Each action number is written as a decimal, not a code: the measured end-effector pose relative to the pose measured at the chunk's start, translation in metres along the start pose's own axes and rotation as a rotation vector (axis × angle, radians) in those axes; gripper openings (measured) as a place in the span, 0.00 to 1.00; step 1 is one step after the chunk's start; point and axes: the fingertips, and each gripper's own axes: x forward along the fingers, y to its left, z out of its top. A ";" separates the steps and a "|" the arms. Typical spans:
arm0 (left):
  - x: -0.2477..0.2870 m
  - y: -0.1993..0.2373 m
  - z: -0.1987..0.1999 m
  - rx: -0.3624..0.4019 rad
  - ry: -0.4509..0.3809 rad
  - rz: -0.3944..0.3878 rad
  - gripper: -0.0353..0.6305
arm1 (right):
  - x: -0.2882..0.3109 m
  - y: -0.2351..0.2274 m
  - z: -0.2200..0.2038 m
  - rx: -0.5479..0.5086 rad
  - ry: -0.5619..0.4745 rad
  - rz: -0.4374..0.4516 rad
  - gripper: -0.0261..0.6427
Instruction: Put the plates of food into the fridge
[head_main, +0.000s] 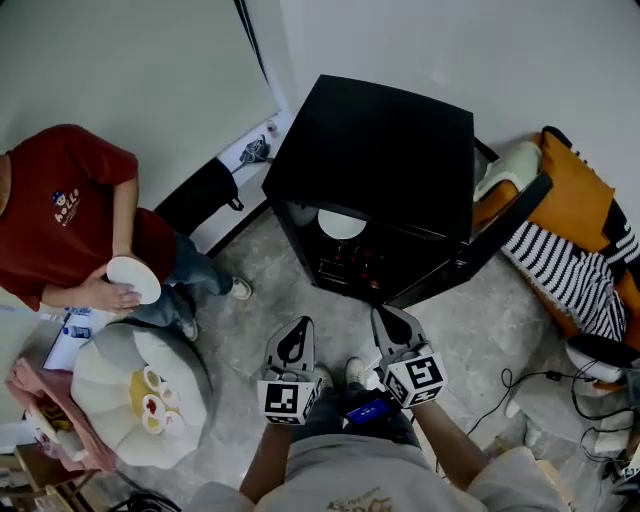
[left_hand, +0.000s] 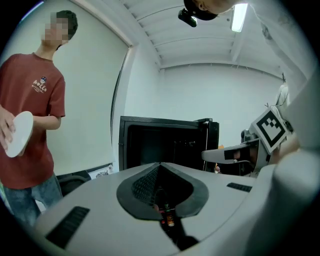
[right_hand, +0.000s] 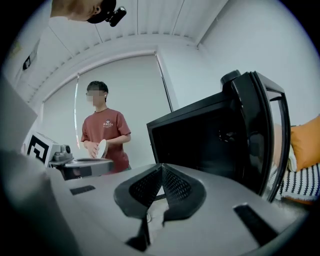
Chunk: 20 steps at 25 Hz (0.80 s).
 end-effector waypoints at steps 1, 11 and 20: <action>-0.001 0.002 0.003 -0.001 -0.007 0.006 0.05 | 0.000 0.000 0.004 0.003 -0.001 -0.002 0.06; -0.015 0.020 0.036 -0.025 -0.044 0.043 0.05 | -0.020 0.003 0.028 0.064 0.003 -0.022 0.06; -0.017 0.016 0.051 -0.008 -0.060 -0.017 0.05 | -0.024 0.024 0.036 0.084 -0.009 -0.034 0.06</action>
